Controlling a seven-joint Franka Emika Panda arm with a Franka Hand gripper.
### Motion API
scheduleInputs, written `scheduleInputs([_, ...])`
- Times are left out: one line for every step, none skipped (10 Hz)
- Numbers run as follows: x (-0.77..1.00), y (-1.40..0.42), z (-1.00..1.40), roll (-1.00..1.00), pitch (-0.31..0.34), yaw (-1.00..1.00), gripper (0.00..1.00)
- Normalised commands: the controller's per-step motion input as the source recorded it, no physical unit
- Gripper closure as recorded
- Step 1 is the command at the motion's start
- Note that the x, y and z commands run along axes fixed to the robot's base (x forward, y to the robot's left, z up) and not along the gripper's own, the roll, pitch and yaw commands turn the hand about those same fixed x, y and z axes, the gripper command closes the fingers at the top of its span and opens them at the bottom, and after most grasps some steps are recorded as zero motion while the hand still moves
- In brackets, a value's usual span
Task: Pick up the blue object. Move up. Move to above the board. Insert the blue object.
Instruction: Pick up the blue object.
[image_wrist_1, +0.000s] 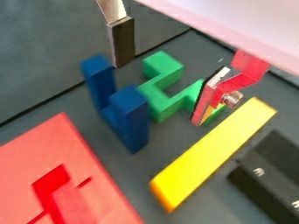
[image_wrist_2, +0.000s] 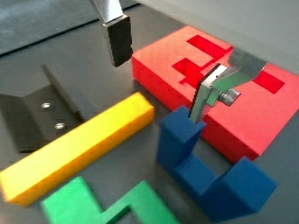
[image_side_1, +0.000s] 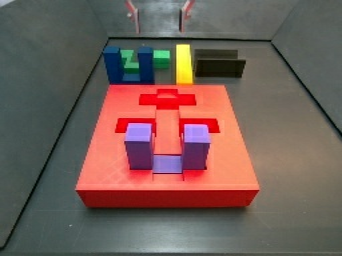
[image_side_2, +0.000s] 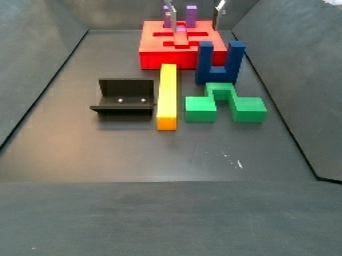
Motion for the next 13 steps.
scheduleInputs([0.0,-0.19,-0.25,0.04,-0.003,0.0,0.0])
scheduleInputs([0.0,-0.05,-0.25,0.01,0.0,0.0,0.0])
scheduleInputs([-0.14,0.0,-0.23,0.01,-0.003,0.0,0.0])
scheduleInputs([-0.07,0.0,-0.23,0.05,0.0,-0.02,0.0])
scheduleInputs([-0.05,0.0,-0.23,0.08,0.0,-0.13,0.0])
scheduleInputs([-0.1,0.0,-0.2,0.06,0.0,-0.14,0.0])
scheduleInputs([-0.07,0.0,-0.2,0.06,0.0,-0.17,0.0])
scheduleInputs([-0.07,0.0,-0.2,0.08,0.0,-0.24,0.0])
scheduleInputs([-0.03,0.0,-0.21,0.09,0.0,-0.25,0.0])
scheduleInputs([-0.05,0.0,-0.17,0.08,0.0,-0.23,0.0])
scheduleInputs([-0.09,0.0,-0.16,0.07,0.0,-0.18,0.0])
scheduleInputs([-0.07,0.0,-0.15,0.06,0.0,-0.14,0.0])
scheduleInputs([-0.09,0.0,-0.16,0.06,0.0,-0.11,0.0])
